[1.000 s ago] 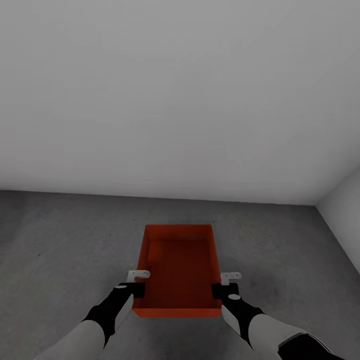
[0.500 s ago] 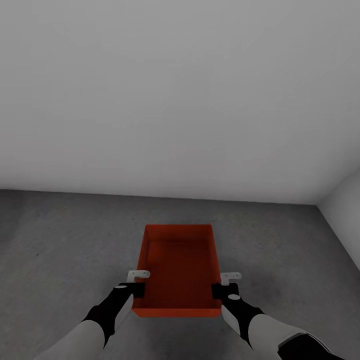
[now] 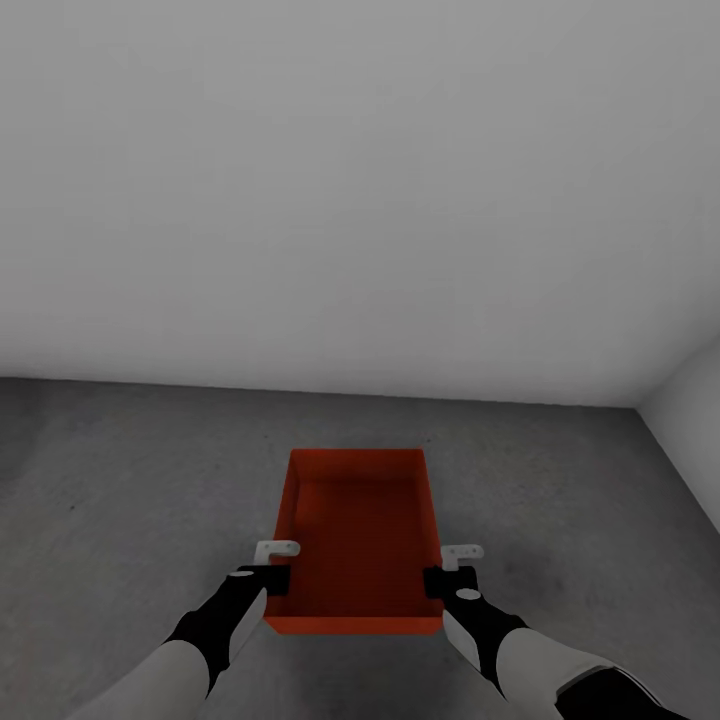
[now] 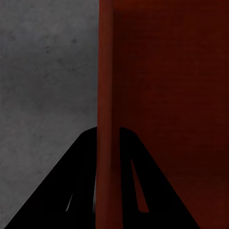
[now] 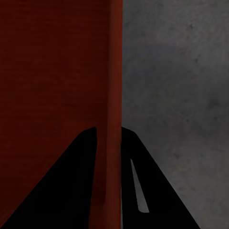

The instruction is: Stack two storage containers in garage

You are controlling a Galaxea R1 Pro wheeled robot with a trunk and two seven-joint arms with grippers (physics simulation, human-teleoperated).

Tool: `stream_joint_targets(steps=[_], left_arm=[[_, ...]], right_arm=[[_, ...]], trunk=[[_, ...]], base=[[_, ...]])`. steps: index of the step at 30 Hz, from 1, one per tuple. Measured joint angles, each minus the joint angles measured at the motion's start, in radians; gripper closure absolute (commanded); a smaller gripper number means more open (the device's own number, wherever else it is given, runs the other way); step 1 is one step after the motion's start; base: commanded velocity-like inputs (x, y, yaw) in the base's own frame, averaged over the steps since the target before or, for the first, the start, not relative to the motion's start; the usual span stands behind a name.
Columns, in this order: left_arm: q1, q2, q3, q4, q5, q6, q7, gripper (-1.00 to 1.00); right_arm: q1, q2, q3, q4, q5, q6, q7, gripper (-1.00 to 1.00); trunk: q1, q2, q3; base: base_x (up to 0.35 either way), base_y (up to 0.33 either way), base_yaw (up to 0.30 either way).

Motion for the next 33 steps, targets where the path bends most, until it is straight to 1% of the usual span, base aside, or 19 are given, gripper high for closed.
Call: stream_joint_targets(steps=[33], left_arm=[[0.000,0.000,0.001,0.000,-0.001,0.000,0.000,1.00]], right_arm=[[0.000,0.000,0.001,0.000,-0.001,0.000,0.000,1.00]], trunk=[[0.127,-0.231,-0.103]], base=[[0.000,0.000,0.000]])
